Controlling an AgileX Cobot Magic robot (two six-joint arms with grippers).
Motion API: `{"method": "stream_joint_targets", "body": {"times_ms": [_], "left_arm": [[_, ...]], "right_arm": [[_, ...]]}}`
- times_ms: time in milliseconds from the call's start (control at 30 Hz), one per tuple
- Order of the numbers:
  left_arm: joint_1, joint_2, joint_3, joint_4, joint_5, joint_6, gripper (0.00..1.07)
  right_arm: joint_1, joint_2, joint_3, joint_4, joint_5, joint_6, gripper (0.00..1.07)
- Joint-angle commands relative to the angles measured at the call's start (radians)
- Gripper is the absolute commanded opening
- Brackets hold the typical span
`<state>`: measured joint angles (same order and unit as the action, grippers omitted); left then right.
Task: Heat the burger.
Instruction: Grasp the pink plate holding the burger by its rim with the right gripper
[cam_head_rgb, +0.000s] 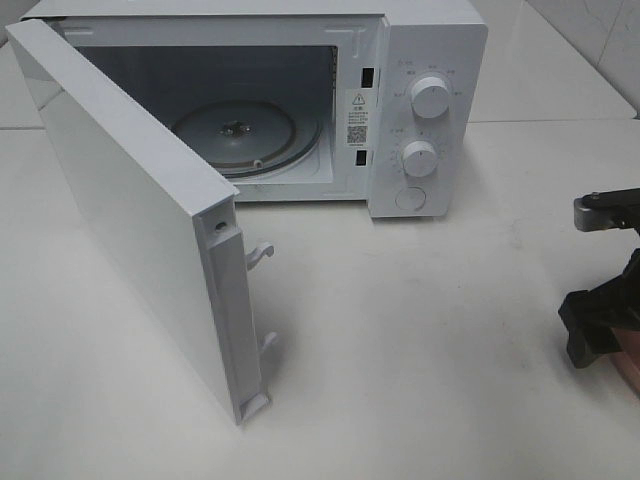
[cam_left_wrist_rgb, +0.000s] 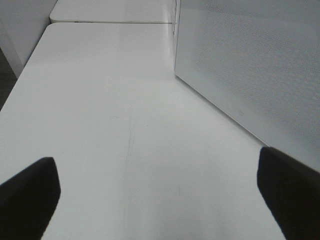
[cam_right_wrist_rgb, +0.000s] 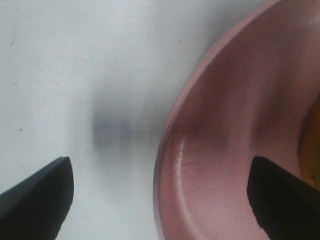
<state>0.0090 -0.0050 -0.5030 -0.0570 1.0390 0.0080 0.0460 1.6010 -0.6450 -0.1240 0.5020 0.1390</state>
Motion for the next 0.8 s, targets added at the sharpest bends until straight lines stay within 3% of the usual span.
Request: {"method": "stream_joint_targets", "body": {"times_ms": [33, 433, 500, 567, 600, 700, 767, 800], "left_arm": [[0.000, -0.020, 0.003, 0.003, -0.001, -0.008, 1.00], [0.000, -0.020, 0.003, 0.003, -0.001, -0.008, 1.00], [0.000, -0.020, 0.003, 0.003, -0.001, -0.008, 1.00], [0.000, -0.020, 0.003, 0.003, -0.001, -0.008, 1.00], [0.000, -0.020, 0.003, 0.003, -0.001, -0.008, 1.00], [0.000, -0.020, 0.003, 0.003, -0.001, -0.008, 1.00], [0.000, -0.020, 0.003, 0.003, -0.001, -0.008, 1.00], [0.000, -0.020, 0.003, 0.003, -0.001, -0.008, 1.00]], "right_arm": [[-0.008, 0.048, 0.001, -0.014, -0.032, 0.004, 0.88], [-0.008, 0.123, 0.001, -0.027, -0.064, 0.005, 0.84], [-0.008, 0.123, 0.001, -0.027, -0.050, 0.005, 0.72], [-0.008, 0.123, 0.001, -0.027, -0.048, 0.005, 0.68], [-0.008, 0.123, 0.001, -0.028, -0.045, 0.009, 0.56], [-0.008, 0.123, 0.001, -0.029, -0.045, 0.013, 0.49], [-0.008, 0.123, 0.001, -0.035, -0.045, 0.025, 0.22], [-0.008, 0.123, 0.001, -0.035, -0.045, 0.025, 0.22]]}}
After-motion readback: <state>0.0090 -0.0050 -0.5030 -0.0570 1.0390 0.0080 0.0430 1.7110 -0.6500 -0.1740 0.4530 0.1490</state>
